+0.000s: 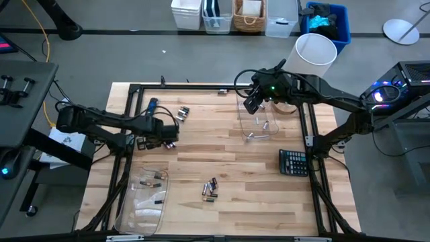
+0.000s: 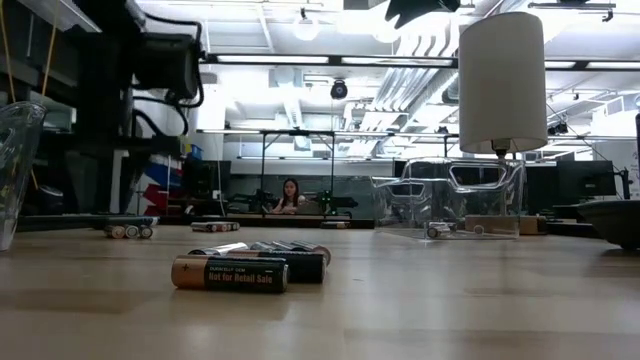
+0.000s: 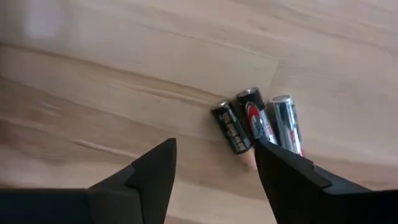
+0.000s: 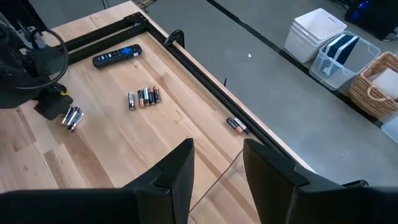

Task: Sort batteries
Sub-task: Put the brown battery into the left transparent bin

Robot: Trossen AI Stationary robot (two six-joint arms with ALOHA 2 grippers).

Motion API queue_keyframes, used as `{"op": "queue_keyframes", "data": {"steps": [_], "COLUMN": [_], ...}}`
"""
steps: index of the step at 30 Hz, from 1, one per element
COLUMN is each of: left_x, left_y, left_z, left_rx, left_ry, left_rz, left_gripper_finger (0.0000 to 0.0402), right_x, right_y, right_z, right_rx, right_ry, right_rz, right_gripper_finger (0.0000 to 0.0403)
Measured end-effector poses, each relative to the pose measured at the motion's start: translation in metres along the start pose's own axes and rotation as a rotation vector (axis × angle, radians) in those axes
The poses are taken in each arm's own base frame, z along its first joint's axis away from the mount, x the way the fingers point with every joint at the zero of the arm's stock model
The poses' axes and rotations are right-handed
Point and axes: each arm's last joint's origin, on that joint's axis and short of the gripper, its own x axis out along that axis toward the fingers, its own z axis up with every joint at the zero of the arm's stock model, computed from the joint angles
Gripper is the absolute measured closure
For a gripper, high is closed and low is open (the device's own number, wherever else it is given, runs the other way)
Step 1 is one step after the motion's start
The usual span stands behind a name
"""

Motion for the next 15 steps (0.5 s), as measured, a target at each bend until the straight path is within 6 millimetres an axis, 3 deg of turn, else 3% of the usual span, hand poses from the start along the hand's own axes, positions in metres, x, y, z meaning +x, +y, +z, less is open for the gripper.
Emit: {"op": "queue_keyframes", "data": {"steps": [4,15], "left_x": [0.008,0.01], "left_y": [-0.002,0.005], "left_z": [-0.001,-0.012], "left_rx": [-0.069,-0.169], "left_ry": [0.005,-0.019], "left_rz": [-0.068,-0.051], "left_gripper_finger": [0.0193,0.0193], "right_x": [0.0,0.0], "right_y": [0.0,0.0], "right_z": [0.0,-0.001], "right_rx": [-0.003,-0.056], "right_ry": [0.001,0.013], "right_rz": [0.002,0.016], "right_gripper_finger": [0.0269,0.0269]}}
